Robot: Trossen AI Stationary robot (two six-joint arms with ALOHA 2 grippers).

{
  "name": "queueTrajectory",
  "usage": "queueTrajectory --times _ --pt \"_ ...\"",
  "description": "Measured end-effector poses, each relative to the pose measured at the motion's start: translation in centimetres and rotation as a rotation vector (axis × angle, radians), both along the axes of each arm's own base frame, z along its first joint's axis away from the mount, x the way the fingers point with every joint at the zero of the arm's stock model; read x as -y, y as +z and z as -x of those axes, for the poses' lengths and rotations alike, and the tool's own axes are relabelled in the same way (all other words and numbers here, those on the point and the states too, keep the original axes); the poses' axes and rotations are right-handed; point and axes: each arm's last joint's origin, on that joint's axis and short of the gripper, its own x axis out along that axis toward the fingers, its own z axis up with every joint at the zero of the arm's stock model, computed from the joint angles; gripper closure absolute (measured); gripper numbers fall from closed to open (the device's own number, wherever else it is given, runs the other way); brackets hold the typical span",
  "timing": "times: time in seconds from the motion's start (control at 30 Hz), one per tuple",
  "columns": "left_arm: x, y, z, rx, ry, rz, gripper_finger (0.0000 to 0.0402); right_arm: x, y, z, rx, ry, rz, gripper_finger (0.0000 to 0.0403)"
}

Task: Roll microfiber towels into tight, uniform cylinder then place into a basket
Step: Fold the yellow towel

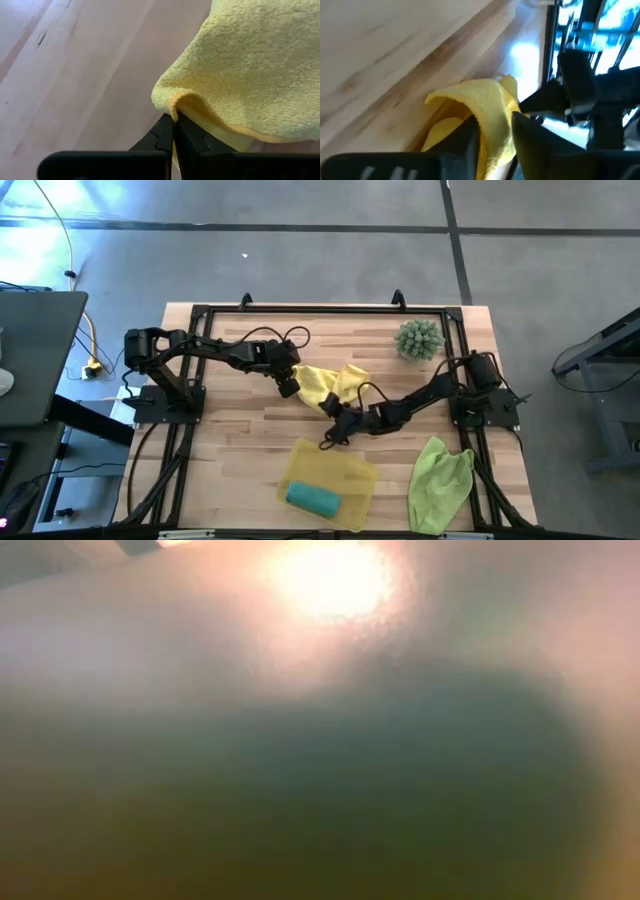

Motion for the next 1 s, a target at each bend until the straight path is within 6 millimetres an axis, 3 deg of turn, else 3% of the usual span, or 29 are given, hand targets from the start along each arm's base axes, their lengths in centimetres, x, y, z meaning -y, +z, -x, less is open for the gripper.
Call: queueTrajectory --times 0.23,0.47,0.6,0.77,0.9,1.0 --pt "0.3 0.0 -0.1 0.028 -0.039 0.065 0.0401 0.6 0.0 0.2 0.131 -0.238 -0.160 0.0395" --pt "1.2 0.1 -0.3 0.050 -0.098 0.136 0.0401 2.9 1.9 1.2 0.258 -0.510 -0.509 0.0400" --pt "2.2 0.7 -0.1 0.041 -0.103 0.158 0.0401 5.6 2.7 2.3 0.244 -0.692 -0.929 0.0400" --pt "3.6 1.6 -0.2 0.060 -0.118 0.167 0.0401 8.2 1.2 3.3 0.148 -0.860 -1.343 0.0401" --pt "4.3 1.5 -0.3 0.046 -0.120 0.168 0.0401 9.1 0.1 3.9 0.130 -0.928 -1.453 0.0402" --pt "4.7 1.4 -0.2 0.008 -0.115 0.139 0.0401 9.3 0.4 4.0 0.104 -0.915 -1.509 0.0402"
